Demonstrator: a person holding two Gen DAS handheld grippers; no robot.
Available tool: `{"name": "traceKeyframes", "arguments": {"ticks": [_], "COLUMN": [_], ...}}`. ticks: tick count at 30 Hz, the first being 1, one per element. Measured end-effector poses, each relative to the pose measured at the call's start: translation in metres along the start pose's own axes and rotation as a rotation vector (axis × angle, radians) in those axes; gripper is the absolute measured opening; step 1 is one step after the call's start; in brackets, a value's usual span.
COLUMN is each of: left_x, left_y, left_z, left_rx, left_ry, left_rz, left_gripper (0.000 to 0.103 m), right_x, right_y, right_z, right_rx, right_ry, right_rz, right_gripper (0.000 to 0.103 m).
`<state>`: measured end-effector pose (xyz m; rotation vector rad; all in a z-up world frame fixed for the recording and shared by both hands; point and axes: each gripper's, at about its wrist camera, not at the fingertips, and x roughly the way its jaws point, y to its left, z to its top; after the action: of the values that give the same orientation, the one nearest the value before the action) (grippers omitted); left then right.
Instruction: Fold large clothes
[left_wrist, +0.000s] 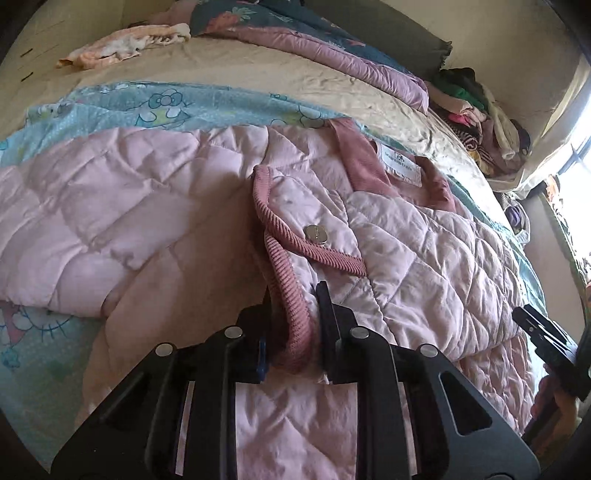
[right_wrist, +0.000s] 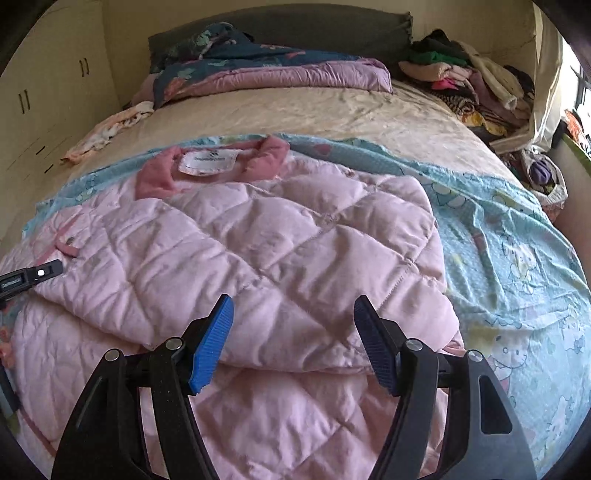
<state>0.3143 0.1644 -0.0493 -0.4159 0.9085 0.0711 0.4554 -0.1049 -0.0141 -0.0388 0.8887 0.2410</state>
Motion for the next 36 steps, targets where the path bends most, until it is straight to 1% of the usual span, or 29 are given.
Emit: {"name": "traceKeyframes", "arguments": {"ticks": [3, 6, 7, 10, 12, 13, 14, 15, 17, 18, 20, 21, 22, 23, 25, 30, 36], "left_x": [0.000, 0.000, 0.001, -0.003, -0.008, -0.011, -0.016, -0.019, -0.028, -0.033, -0.040, -0.044, -0.046, -0.050, -0.057, -0.077, -0.099], "left_y": [0.000, -0.002, -0.003, -0.007, -0.008, -0.008, -0.008, -0.008, -0.006, -0.005, -0.003, -0.002, 0.000, 0.002, 0.006, 0.022, 0.050], "left_z": [-0.002, -0.003, -0.003, -0.002, -0.002, -0.001, -0.001, -0.001, -0.001, 0.000, -0.001, -0.002, -0.003, -0.003, -0.005, -0.010, -0.016], "left_rx": [0.006, 0.012, 0.017, 0.027, 0.036, 0.038, 0.044, 0.045, 0.039, 0.034, 0.028, 0.023, 0.019, 0.015, 0.008, -0.024, -0.083], "left_ry": [0.001, 0.008, 0.013, 0.011, 0.003, -0.001, -0.006, -0.010, -0.022, -0.029, -0.036, -0.038, -0.039, -0.041, -0.044, -0.070, -0.106], "left_rz": [0.001, 0.000, 0.005, 0.019, 0.021, 0.022, 0.027, 0.030, 0.034, 0.038, 0.045, 0.052, 0.057, 0.063, 0.069, 0.109, 0.140], "left_gripper": [0.015, 0.018, 0.020, 0.023, 0.032, 0.039, 0.045, 0.047, 0.059, 0.063, 0.078, 0.082, 0.092, 0.094, 0.094, 0.094, 0.094], "right_x": [0.013, 0.028, 0.033, 0.034, 0.028, 0.023, 0.018, 0.013, 0.002, -0.005, -0.019, -0.025, -0.031, -0.036, -0.046, -0.067, -0.082], "right_y": [-0.013, -0.031, -0.036, -0.036, -0.034, -0.033, -0.032, -0.031, -0.027, -0.024, -0.016, -0.011, -0.006, -0.001, 0.010, 0.041, 0.081], "right_z": [-0.001, -0.006, -0.008, -0.010, -0.009, -0.010, -0.011, -0.011, -0.013, -0.013, -0.014, -0.013, -0.013, -0.012, -0.010, -0.004, 0.000], "right_rx": [0.030, 0.100, 0.128, 0.135, 0.143, 0.149, 0.155, 0.158, 0.161, 0.161, 0.152, 0.147, 0.138, 0.128, 0.109, 0.059, 0.000], "right_ry": [0.039, 0.086, 0.095, 0.100, 0.094, 0.085, 0.075, 0.067, 0.046, 0.032, 0.000, -0.011, -0.025, -0.037, -0.059, -0.091, -0.109], "right_rz": [-0.026, -0.047, -0.046, -0.058, -0.047, -0.034, -0.014, 0.000, 0.019, 0.026, 0.044, 0.049, 0.057, 0.065, 0.070, 0.101, 0.138], "right_gripper": [0.068, 0.068, 0.068, 0.070, 0.070, 0.070, 0.072, 0.073, 0.083, 0.084, 0.091, 0.092, 0.093, 0.095, 0.097, 0.098, 0.098]}}
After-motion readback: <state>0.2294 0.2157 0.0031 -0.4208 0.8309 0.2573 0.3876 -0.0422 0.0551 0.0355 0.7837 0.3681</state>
